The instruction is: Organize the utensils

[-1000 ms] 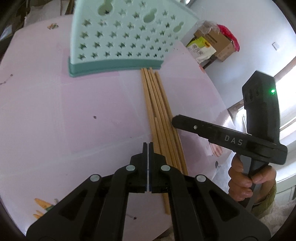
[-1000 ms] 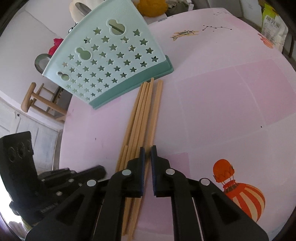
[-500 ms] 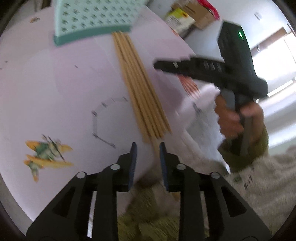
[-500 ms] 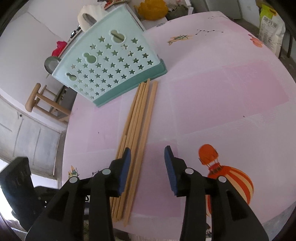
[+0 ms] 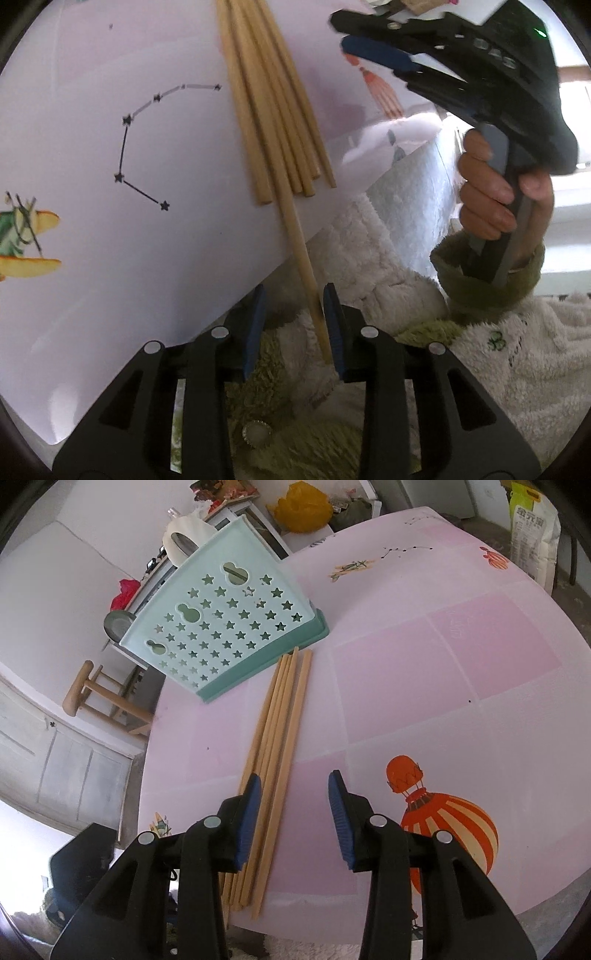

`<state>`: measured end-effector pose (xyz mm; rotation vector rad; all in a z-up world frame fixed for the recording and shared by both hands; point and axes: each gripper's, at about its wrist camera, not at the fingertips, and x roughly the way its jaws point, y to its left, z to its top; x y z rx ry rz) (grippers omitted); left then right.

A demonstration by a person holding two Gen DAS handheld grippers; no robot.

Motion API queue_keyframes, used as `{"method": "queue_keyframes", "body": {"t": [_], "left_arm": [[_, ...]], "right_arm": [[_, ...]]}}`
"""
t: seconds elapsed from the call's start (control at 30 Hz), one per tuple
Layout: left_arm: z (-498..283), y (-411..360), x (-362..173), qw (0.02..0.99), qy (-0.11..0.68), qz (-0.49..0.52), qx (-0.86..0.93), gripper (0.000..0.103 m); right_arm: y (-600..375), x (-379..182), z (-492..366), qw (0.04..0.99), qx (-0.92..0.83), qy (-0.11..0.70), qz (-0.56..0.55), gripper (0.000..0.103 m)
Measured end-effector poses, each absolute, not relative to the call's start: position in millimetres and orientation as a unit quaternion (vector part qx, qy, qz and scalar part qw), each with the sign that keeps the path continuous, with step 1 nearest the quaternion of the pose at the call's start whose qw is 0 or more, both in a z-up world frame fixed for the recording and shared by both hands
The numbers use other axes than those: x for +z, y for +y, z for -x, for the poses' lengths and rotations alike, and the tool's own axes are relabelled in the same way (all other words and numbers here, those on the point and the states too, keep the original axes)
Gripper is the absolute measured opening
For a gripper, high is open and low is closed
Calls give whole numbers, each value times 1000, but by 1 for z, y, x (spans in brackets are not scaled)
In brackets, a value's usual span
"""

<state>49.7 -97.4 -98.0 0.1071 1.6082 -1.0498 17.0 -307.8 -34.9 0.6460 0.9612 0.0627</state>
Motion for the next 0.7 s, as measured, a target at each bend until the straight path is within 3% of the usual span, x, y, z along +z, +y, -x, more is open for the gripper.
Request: {"method": "queue_keyframes", "body": {"t": [0.07, 0.17, 0.7], "left_arm": [[-50, -94, -100, 571, 688, -43, -446, 13], [-50, -93, -96, 577, 681, -35, -450, 6], [-73, -54, -31, 645, 607, 51, -461, 4]], "right_arm": [[-309, -34, -16, 838, 30, 451, -306, 37], [-311, -33, -13, 839, 30, 448, -308, 37], [-315, -33, -12, 839, 26, 445, -313, 37]]}}
